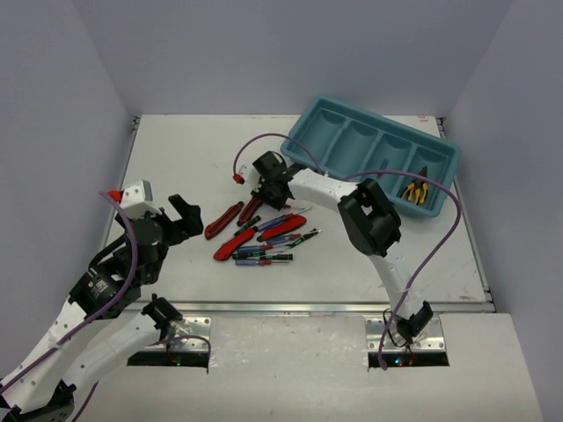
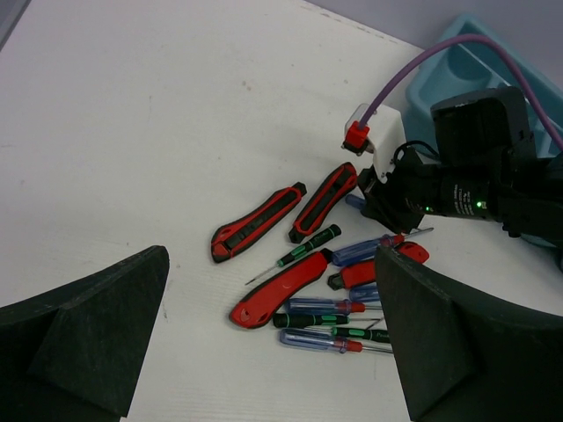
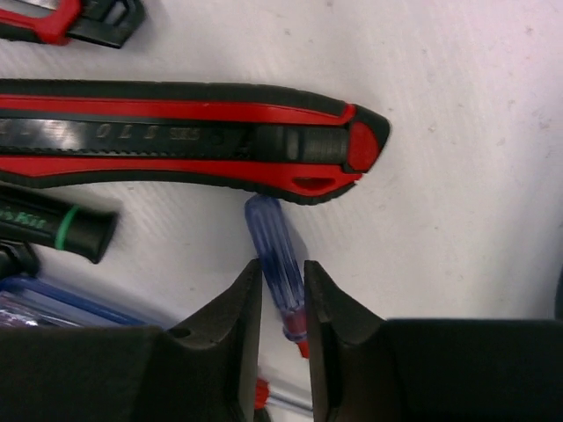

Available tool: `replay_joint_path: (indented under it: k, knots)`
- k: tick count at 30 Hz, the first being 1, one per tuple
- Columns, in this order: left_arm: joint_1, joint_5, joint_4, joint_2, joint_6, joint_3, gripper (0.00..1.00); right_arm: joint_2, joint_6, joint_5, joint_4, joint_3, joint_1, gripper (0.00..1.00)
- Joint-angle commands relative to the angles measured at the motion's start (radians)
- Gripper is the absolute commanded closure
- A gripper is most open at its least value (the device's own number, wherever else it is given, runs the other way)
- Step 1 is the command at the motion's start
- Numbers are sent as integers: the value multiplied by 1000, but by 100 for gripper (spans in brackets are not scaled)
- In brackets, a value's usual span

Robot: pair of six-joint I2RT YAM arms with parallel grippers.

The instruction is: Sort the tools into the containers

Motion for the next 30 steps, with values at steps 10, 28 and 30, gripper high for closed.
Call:
replay_joint_path:
  k: [10,28,30]
  knots:
    - [13,7,44,4,20,3,0,-315,103,122,70,-63,-75,100]
    - [13,10,48,16,23,2,0,-380,892,168,15,-30,-709,99]
    - [12,10,48,17,23,1,0,-358,907,156,13,-4,-739,90]
